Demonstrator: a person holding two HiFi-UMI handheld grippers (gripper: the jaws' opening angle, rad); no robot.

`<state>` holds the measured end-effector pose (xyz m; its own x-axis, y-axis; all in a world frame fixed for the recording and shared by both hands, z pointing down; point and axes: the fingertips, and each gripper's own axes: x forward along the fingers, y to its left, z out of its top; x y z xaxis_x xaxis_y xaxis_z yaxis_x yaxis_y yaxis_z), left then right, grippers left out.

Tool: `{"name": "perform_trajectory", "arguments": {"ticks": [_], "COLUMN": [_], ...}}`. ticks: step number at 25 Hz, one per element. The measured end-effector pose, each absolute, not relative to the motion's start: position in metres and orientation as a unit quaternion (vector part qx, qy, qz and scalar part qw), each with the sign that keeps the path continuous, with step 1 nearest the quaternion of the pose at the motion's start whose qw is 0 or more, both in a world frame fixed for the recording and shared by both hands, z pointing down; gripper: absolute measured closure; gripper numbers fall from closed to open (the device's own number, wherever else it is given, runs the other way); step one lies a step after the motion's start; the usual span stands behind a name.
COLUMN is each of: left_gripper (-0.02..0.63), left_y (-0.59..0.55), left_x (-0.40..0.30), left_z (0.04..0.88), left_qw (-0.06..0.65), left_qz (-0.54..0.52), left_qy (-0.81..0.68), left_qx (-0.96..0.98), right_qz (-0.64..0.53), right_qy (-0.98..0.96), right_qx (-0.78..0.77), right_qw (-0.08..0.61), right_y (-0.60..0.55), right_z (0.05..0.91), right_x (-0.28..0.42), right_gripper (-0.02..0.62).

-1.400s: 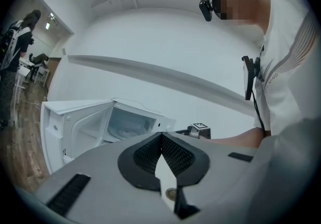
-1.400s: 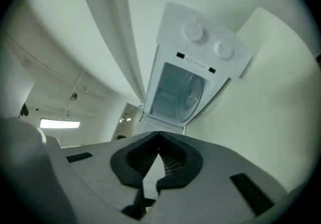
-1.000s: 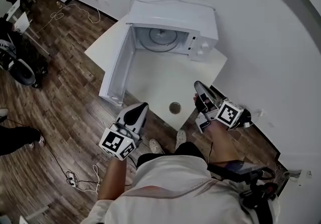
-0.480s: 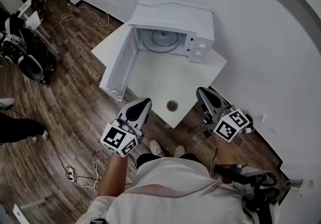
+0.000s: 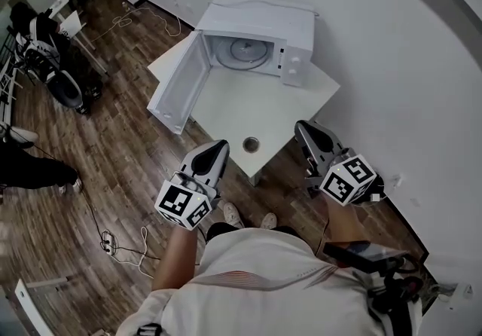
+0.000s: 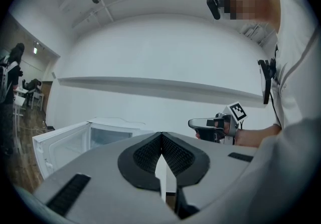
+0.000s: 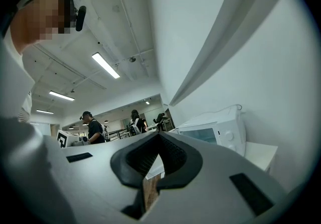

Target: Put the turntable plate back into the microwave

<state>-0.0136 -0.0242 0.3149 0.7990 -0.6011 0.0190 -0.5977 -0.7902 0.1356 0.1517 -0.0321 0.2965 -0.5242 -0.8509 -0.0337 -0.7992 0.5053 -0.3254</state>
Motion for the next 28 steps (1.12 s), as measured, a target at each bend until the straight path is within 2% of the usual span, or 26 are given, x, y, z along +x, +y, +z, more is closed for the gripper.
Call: {"name": "perform_trajectory", "arguments": {"ticks": [9, 28], "left_gripper": [0.595, 0.595], "left_y": [-0.017, -0.029], "left_x": [-0.004, -0.045], "left_z": [0.305, 0.298], "left_qw": [0.045, 0.041], "left_qz": [-0.014, -0.017], "left_qy": [-0.317, -0.3], "left_qx": [0.947, 0.953], "right_qz": [-0.104, -0.094], "right_qy": [0.857, 0.852], "right_qx": [-0.497, -0.508], "right_qw": [0.091, 0.082], "right_y": [-0.011, -0.02], "right_z": [0.279, 0.274], "right_x": [0.167, 0.125], "right_gripper": [0.592, 0.592]}}
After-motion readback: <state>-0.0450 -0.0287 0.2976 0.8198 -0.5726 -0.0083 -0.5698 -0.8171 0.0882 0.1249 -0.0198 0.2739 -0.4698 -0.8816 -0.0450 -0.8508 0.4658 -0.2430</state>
